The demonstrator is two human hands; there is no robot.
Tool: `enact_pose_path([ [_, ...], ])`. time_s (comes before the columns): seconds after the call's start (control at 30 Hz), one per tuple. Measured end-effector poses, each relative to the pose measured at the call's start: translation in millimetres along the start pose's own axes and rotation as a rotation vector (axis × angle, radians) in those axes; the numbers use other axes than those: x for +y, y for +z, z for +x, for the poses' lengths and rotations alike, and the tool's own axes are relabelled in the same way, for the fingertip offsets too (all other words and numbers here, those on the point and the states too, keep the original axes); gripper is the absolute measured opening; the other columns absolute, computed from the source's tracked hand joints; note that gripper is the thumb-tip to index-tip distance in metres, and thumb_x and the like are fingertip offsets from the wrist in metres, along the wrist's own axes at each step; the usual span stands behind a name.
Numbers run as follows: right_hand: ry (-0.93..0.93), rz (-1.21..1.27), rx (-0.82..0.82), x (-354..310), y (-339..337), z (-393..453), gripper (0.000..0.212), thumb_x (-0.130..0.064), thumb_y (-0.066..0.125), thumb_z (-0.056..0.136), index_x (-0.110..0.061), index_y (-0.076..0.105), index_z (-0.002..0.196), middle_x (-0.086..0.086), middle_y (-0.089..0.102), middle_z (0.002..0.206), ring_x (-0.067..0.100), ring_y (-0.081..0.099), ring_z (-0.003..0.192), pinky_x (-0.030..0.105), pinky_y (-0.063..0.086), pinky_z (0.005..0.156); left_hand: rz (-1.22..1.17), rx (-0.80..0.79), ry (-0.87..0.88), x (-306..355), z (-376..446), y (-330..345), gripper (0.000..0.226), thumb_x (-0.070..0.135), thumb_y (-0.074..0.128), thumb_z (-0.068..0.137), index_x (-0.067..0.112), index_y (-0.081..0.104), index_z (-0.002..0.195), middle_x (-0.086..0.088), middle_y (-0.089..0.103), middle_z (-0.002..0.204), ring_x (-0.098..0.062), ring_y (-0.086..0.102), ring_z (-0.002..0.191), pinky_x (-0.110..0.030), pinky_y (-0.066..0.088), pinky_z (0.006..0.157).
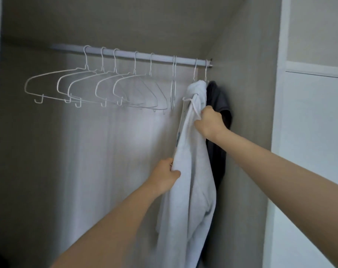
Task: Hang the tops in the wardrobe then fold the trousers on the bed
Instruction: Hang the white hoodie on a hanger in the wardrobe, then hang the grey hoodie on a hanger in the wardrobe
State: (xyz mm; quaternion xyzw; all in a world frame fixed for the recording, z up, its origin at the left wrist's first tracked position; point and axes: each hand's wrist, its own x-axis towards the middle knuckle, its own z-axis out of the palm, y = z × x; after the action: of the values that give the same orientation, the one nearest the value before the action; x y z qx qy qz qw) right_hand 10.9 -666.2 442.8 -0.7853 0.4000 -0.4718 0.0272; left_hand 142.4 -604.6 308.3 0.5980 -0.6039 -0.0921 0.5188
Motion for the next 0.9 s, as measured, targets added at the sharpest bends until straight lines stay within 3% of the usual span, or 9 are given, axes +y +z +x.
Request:
enact_pose_path([
  [0.03, -0.007, -0.001, -0.052, -0.4, -0.1, -15.6, 0.008, -0.01, 0.05, 0.089, -0.006, 0.044, 0.092, 0.016, 0.05, 0.093, 0.028, 0.053, 0.084, 0.024, 0.034, 0.051, 0.003, -0.009, -0.026, -4.0, -10.8, -1.9, 0.025, 0.002, 0.058, 0.088, 0.004, 0.065, 0.112, -0.012, 0.071, 0.106, -0.022, 0.068, 0.095, -0.025, 0.052, 0.077],
  [0.1, -0.014, -0.02, -0.15, 0.4, 2.1, -44.6, 0.013, -0.013, 0.052, 0.088, -0.01, 0.041, 0.082, 0.014, 0.048, 0.091, 0.024, 0.05, 0.081, 0.024, 0.04, 0.06, 0.035, -0.031, -0.069, -13.4, -31.1, -5.5, 0.023, 0.003, 0.059, 0.087, 0.005, 0.066, 0.109, -0.011, 0.071, 0.107, -0.02, 0.067, 0.097, -0.023, 0.05, 0.079],
  [0.27, -0.094, -0.123, -0.278, -3.9, 11.9, -115.5, 0.032, -0.023, 0.05, 0.092, -0.004, 0.045, 0.117, 0.009, 0.055, 0.107, 0.029, 0.058, 0.098, 0.036, 0.051, 0.078, 0.034, -0.061, -0.165, -29.1, -82.6, -25.5, 0.022, -0.003, 0.061, 0.085, 0.008, 0.064, 0.105, -0.01, 0.069, 0.093, -0.02, 0.065, 0.083, -0.024, 0.05, 0.072],
  [0.4, -0.177, -0.005, -0.354, -17.2, 37.6, -155.8, 0.039, -0.023, 0.05, 0.091, -0.003, 0.047, 0.123, 0.014, 0.059, 0.118, 0.03, 0.056, 0.108, 0.038, 0.048, 0.091, 0.055, -0.002, -0.214, -36.0, -130.6, -49.4, 0.026, -0.005, 0.052, 0.087, 0.013, 0.059, 0.104, -0.015, 0.073, 0.095, -0.018, 0.065, 0.073, -0.018, 0.046, 0.06],
  [0.5, -0.216, 0.095, -0.41, -28.6, 70.5, -182.0, 0.038, -0.025, 0.052, 0.089, -0.008, 0.05, 0.123, 0.009, 0.065, 0.111, 0.029, 0.059, 0.105, 0.033, 0.047, 0.088, 0.097, 0.103, -0.237, -42.2, -171.0, -67.8, 0.029, -0.008, 0.047, 0.087, 0.011, 0.06, 0.106, -0.01, 0.073, 0.086, -0.011, 0.062, 0.064, -0.011, 0.045, 0.058],
  [0.67, -0.267, 0.314, -0.568, -45.2, 129.0, -252.5, 0.031, -0.024, 0.055, 0.086, -0.015, 0.056, 0.115, -0.015, 0.055, 0.073, 0.021, 0.063, 0.092, 0.023, 0.043, 0.075, 0.114, 0.337, -0.386, -56.2, -261.7, -80.5, 0.028, -0.005, 0.05, 0.09, 0.021, 0.061, 0.093, -0.004, 0.069, 0.072, -0.017, 0.063, 0.067, -0.032, 0.053, 0.075],
  [0.83, -0.325, 0.531, -0.837, -47.9, 158.6, -329.8, 0.03, -0.024, 0.053, 0.089, -0.019, 0.057, 0.118, -0.011, 0.059, 0.085, 0.01, 0.058, 0.079, 0.022, 0.043, 0.069, 0.22, 0.588, -0.629, -61.4, -365.3, -64.7, 0.023, 0.001, 0.051, 0.091, 0.017, 0.064, 0.099, 0.001, 0.072, 0.067, -0.007, 0.064, 0.062, -0.022, 0.051, 0.069],
  [0.9, -0.369, 0.595, -0.969, -45.5, 162.3, -363.2, 0.028, -0.023, 0.052, 0.091, -0.018, 0.056, 0.118, -0.009, 0.062, 0.092, 0.009, 0.06, 0.079, 0.025, 0.046, 0.066, 0.219, 0.694, -0.746, -56.1, -408.8, -48.3, 0.025, 0.003, 0.05, 0.091, 0.023, 0.064, 0.097, 0.002, 0.072, 0.068, -0.009, 0.064, 0.063, -0.026, 0.054, 0.07],
])
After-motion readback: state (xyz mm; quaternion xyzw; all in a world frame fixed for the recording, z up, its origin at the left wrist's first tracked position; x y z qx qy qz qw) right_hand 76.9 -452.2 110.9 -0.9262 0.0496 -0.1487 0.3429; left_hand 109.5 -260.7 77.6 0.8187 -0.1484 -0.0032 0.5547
